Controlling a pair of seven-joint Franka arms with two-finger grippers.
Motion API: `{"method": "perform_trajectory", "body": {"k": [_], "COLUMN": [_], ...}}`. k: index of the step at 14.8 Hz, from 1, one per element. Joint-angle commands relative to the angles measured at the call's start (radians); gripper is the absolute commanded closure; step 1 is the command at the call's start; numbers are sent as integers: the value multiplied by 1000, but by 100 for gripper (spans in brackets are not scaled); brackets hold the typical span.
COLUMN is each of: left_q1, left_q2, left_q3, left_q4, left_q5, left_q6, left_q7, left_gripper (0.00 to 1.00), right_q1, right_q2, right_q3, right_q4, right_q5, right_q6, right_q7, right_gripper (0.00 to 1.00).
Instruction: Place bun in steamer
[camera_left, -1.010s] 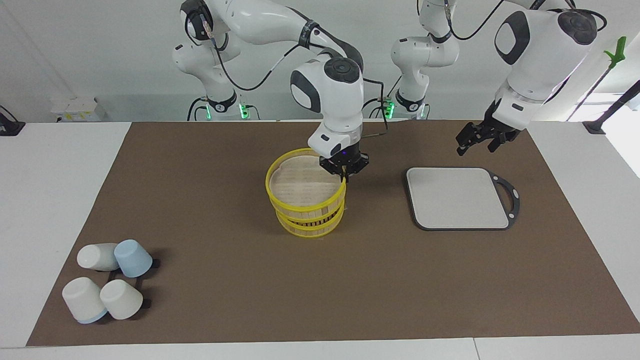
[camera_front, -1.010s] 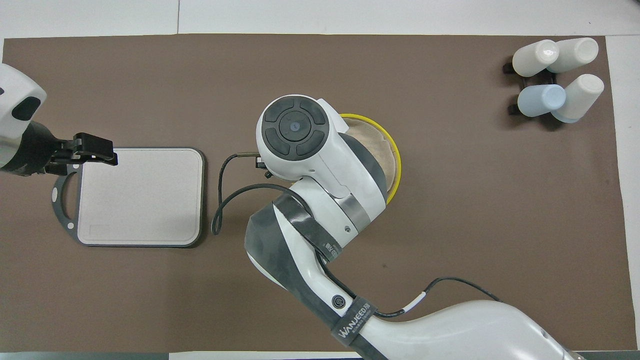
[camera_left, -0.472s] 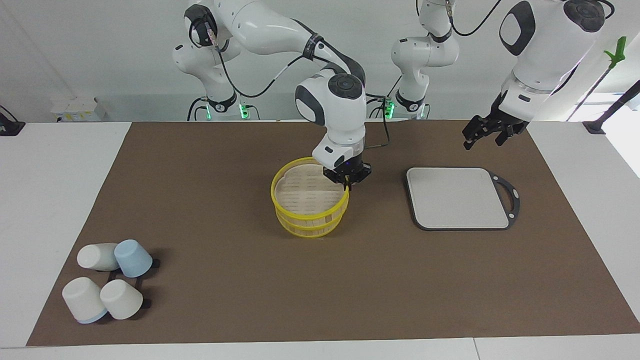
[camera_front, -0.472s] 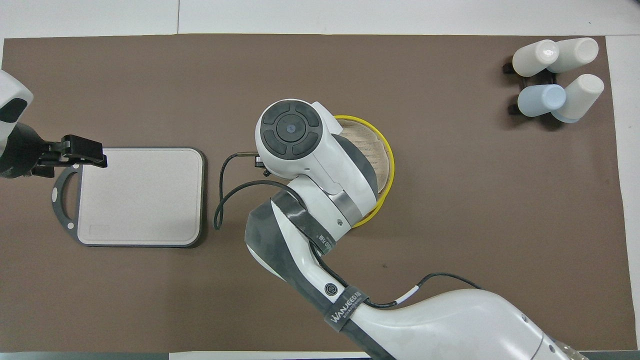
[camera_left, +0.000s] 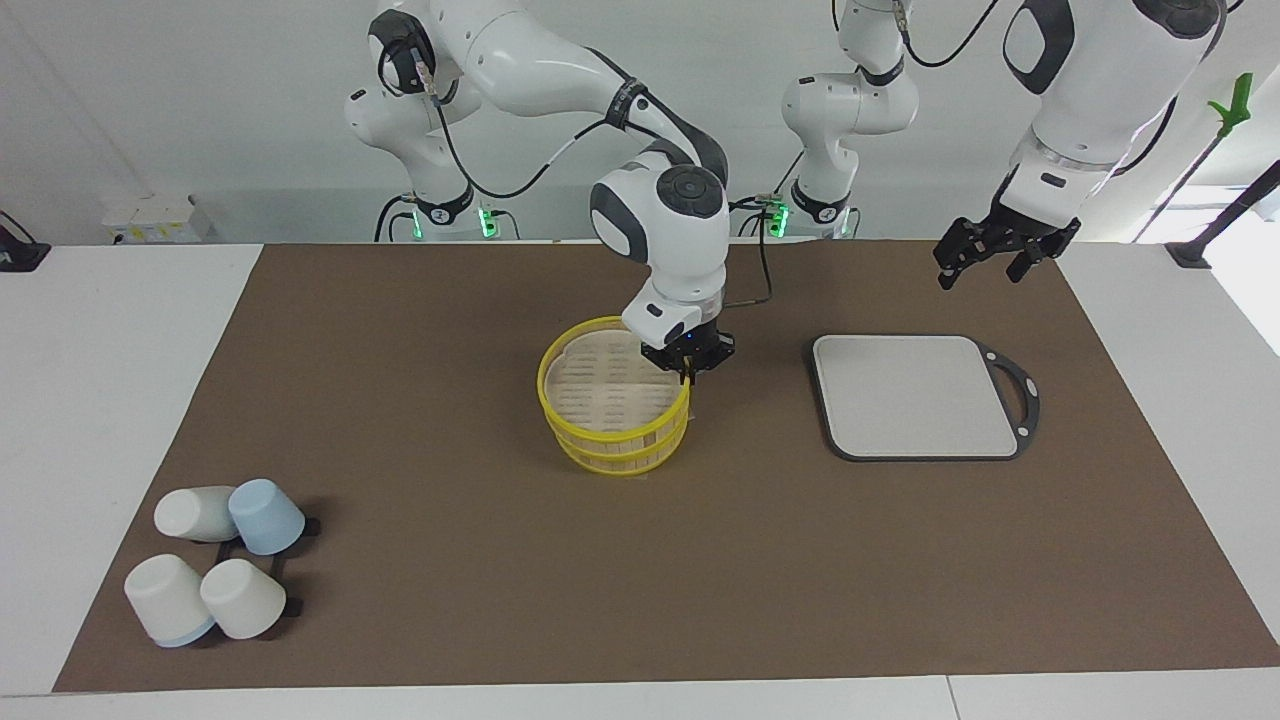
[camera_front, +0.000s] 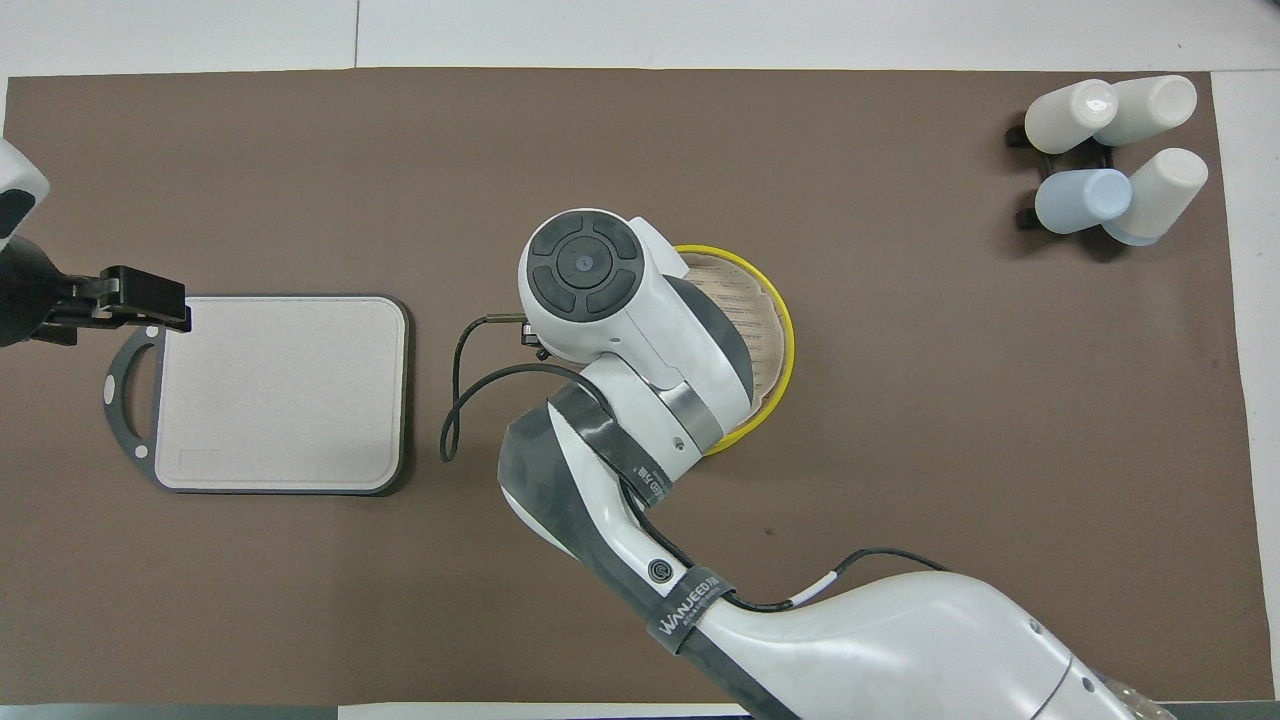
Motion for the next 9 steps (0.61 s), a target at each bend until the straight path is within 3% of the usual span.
{"method": "perform_trajectory", "body": {"k": [1, 9], "left_q1": [-39, -36], "left_q2": [40, 32], "left_q3": [36, 34], "left_q4": [60, 48], "left_q5": [14, -28], "left_q6": [-42, -40], "left_q7": [16, 16], "left_gripper": [0, 0], "right_q1": [4, -1], "right_q2": [-12, -24], "right_q3": [1, 1], "right_q4": [-16, -102], "right_q5": [7, 7], "right_q6": [20, 98], "right_q7": [1, 4], "right_gripper": [100, 100]}}
